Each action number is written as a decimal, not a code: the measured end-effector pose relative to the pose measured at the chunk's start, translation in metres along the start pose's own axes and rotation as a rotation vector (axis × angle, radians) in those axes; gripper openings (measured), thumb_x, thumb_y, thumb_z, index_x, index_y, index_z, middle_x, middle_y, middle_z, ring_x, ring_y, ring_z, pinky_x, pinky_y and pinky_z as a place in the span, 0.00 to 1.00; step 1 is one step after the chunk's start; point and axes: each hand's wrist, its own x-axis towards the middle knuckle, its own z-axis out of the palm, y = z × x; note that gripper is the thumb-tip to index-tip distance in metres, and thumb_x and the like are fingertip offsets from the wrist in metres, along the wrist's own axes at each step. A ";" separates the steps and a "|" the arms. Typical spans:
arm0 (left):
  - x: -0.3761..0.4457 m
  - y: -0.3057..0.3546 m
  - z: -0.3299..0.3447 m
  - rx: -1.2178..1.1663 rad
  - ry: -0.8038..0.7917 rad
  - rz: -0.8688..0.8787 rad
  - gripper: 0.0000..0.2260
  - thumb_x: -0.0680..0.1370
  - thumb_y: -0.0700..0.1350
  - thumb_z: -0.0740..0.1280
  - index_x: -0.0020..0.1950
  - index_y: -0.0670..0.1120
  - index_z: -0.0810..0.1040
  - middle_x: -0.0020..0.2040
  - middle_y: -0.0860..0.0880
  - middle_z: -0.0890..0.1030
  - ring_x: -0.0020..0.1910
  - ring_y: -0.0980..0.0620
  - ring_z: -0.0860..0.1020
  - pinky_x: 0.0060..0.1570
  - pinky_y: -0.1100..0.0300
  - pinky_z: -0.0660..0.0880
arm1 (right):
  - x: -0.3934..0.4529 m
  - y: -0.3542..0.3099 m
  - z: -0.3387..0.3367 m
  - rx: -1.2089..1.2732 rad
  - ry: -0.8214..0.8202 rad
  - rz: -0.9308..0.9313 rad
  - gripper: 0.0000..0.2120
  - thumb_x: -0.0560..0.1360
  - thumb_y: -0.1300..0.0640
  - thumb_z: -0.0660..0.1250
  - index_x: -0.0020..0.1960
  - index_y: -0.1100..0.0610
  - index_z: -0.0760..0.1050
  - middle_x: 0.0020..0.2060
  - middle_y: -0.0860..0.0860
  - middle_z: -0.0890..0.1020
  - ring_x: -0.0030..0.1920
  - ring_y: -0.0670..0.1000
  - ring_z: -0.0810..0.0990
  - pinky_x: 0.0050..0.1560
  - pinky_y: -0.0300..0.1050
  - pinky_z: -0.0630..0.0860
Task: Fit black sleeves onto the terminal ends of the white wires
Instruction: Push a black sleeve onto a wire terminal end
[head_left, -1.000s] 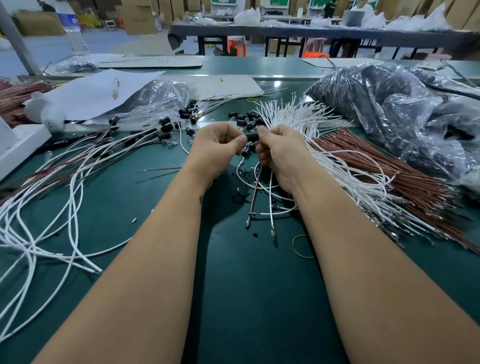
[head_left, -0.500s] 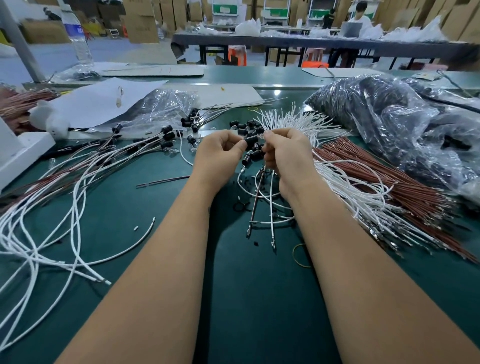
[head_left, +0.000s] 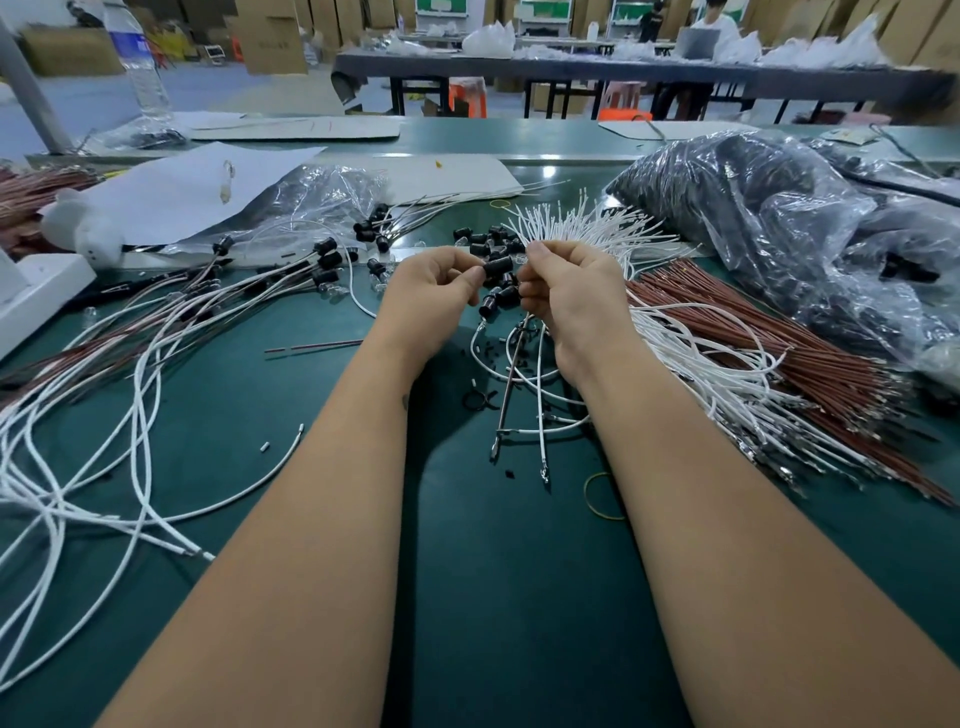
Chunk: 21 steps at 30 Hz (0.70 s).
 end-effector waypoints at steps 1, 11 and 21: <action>0.000 0.000 -0.001 -0.004 -0.003 -0.001 0.05 0.79 0.39 0.64 0.46 0.46 0.79 0.34 0.48 0.76 0.27 0.58 0.64 0.26 0.69 0.62 | 0.000 0.000 0.000 -0.006 -0.003 0.000 0.06 0.79 0.61 0.65 0.43 0.56 0.75 0.32 0.51 0.78 0.32 0.46 0.76 0.32 0.37 0.74; 0.000 -0.001 -0.002 -0.012 -0.007 0.015 0.04 0.79 0.39 0.65 0.47 0.43 0.80 0.33 0.48 0.77 0.24 0.61 0.66 0.27 0.70 0.64 | 0.000 0.003 -0.001 -0.042 -0.005 0.003 0.05 0.78 0.62 0.66 0.43 0.55 0.76 0.35 0.51 0.79 0.33 0.46 0.76 0.33 0.36 0.74; 0.000 0.000 0.000 -0.005 0.006 0.018 0.04 0.79 0.38 0.65 0.48 0.41 0.80 0.34 0.48 0.77 0.22 0.63 0.68 0.26 0.73 0.64 | 0.000 0.003 -0.001 -0.128 -0.004 -0.022 0.07 0.76 0.61 0.68 0.40 0.54 0.75 0.33 0.49 0.76 0.31 0.44 0.73 0.32 0.34 0.72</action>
